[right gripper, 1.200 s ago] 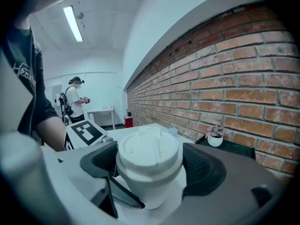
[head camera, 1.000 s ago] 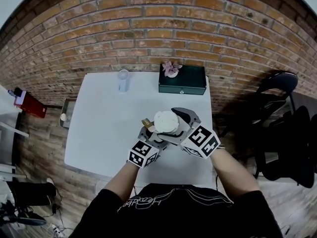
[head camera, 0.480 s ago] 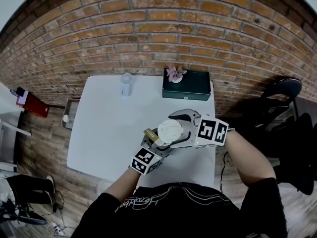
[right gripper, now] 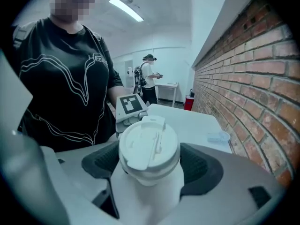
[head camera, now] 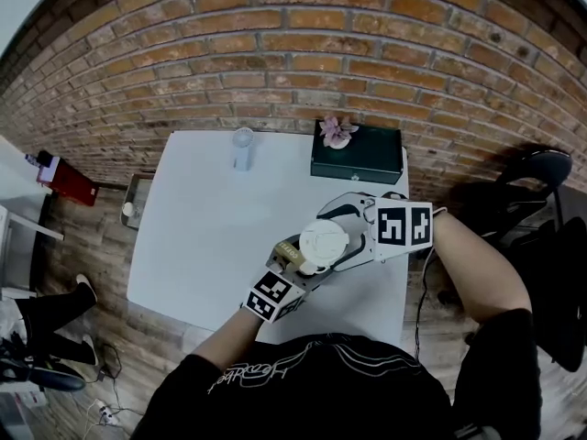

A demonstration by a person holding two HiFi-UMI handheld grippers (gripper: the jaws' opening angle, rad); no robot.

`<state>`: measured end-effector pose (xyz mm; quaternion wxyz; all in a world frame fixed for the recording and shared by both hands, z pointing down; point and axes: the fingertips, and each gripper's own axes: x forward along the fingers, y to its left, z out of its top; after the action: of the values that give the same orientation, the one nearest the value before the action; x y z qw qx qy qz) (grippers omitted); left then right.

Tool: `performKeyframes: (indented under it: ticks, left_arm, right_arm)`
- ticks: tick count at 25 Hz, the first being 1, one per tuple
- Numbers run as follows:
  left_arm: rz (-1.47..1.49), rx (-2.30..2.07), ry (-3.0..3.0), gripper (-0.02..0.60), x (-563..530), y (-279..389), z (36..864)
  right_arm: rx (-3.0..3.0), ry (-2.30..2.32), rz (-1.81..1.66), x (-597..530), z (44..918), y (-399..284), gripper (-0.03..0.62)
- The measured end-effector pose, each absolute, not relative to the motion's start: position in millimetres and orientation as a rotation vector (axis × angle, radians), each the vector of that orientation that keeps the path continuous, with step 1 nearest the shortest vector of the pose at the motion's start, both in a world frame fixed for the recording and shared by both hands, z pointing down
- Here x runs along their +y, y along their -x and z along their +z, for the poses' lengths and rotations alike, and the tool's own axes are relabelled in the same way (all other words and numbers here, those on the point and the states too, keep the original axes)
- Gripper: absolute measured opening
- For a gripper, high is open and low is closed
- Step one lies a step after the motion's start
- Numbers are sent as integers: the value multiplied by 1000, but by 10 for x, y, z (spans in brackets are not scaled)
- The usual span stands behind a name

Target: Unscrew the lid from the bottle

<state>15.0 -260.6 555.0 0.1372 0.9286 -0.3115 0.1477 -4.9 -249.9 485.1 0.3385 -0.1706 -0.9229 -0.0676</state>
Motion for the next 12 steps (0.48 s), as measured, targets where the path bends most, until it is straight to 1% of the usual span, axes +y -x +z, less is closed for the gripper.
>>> performKeyframes:
  ticks: [6,8,10,12]
  left_arm:
    - [436,-882,-2692,377,-2599,-146,5577]
    - [439,-883,-2689,377,-2603,-145,5576]
    - [439,-888,-2685,377,-2606,-142,5577]
    - [438,-888,-2683,377,-2609,-142,5578]
  right_arm:
    - [-2441,292,-106,-2497,4847,62,405]
    - [-2488,199,-85,-2472,4774,75,418]
    - [-2561,85,-64,-2449,4662,93,446]
    - [-2613,-70,-16,-2474,4581,93,451]
